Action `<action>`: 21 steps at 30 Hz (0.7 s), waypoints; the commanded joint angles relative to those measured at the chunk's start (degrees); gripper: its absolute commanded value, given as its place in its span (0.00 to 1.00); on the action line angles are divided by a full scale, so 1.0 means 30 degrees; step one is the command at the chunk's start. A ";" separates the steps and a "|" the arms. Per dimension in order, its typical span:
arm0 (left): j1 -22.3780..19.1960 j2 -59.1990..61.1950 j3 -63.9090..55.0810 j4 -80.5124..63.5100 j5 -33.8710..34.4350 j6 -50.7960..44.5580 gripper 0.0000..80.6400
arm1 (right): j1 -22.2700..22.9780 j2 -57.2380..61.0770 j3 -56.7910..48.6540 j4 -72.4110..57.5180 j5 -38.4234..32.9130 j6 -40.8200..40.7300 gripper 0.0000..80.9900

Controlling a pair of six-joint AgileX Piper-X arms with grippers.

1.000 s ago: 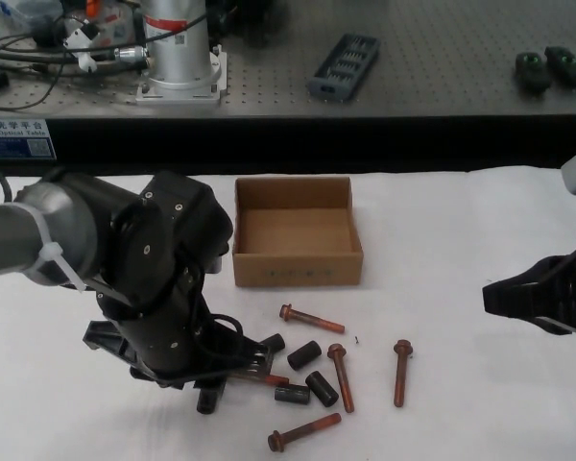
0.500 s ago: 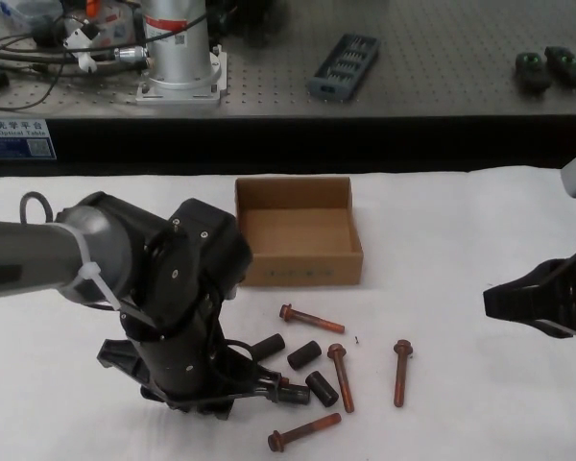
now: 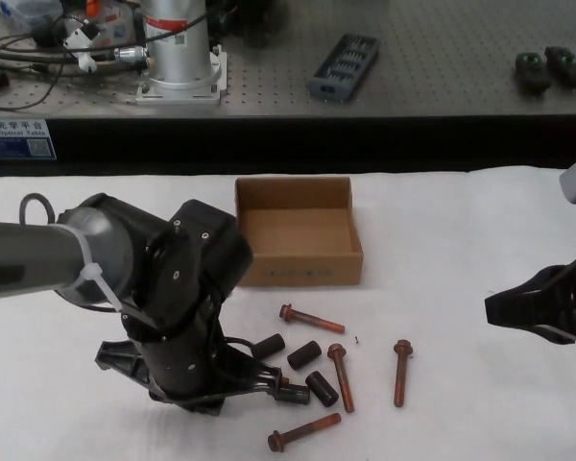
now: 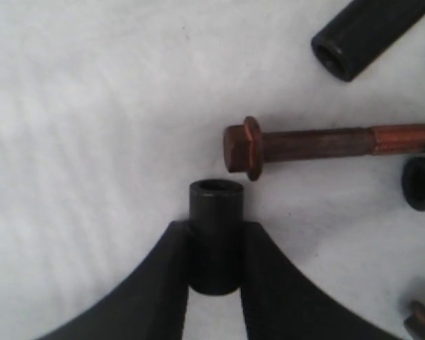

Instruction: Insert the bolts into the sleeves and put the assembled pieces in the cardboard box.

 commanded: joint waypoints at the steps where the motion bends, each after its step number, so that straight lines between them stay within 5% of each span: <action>1: -0.0063 -0.0187 -0.0157 0.0159 -0.0203 -0.1183 0.19 | 0.0047 0.0048 -0.0244 0.0104 -0.0142 -0.0136 0.04; 8: -0.0018 -0.2137 -0.0157 0.0046 -0.0966 -0.0010 0.19 | 0.0047 0.0048 -0.0244 0.0063 -0.0142 -0.0469 0.04; 21: 0.0130 -0.8448 0.2925 -0.2516 -0.1018 0.2155 0.19 | 0.0120 0.0048 -0.2464 0.0094 -0.0466 -0.5140 0.04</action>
